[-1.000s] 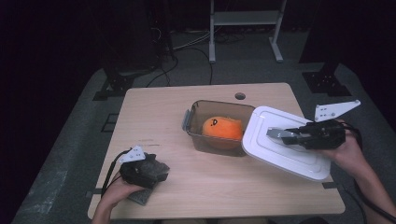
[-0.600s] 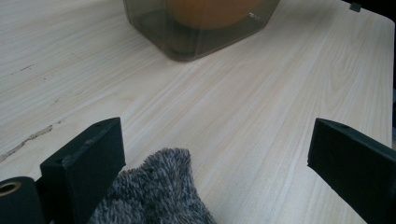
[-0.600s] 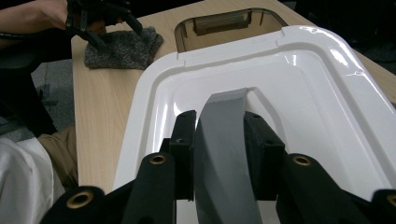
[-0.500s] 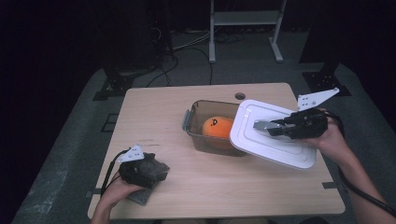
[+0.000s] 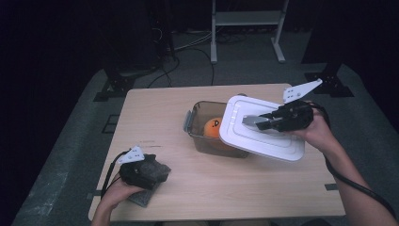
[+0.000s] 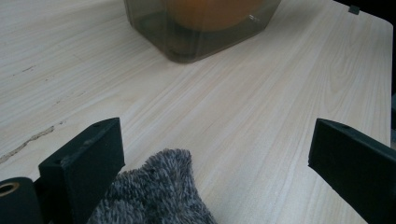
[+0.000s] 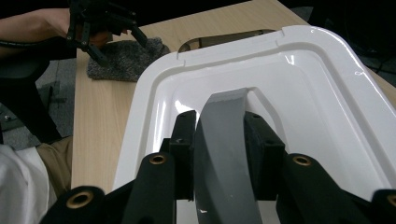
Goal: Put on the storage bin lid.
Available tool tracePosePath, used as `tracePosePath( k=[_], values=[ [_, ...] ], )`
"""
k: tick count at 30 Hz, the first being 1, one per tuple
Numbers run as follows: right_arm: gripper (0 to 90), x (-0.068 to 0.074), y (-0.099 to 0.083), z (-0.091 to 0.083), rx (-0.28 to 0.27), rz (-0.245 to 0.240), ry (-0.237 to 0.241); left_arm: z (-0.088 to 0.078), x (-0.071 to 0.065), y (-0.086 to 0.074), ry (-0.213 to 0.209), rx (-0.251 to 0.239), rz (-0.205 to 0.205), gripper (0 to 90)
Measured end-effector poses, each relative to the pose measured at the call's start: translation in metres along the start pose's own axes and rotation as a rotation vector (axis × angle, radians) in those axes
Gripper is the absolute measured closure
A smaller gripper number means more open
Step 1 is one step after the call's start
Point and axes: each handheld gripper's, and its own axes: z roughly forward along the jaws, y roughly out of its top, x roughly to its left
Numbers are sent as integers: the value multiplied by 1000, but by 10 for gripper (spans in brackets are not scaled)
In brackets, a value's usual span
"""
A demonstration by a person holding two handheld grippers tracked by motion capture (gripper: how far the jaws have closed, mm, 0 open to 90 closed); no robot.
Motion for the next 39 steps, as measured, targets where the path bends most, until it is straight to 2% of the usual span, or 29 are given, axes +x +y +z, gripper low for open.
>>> tracePosePath(
  k=[14,39],
  values=[
    [666,-13,23,31,15,-22,43,0,0,0,-3,-3,1,26],
    [665,-35,43,84,44,-25,121,-1,1,0,-7,-1,5,26]
  ],
)
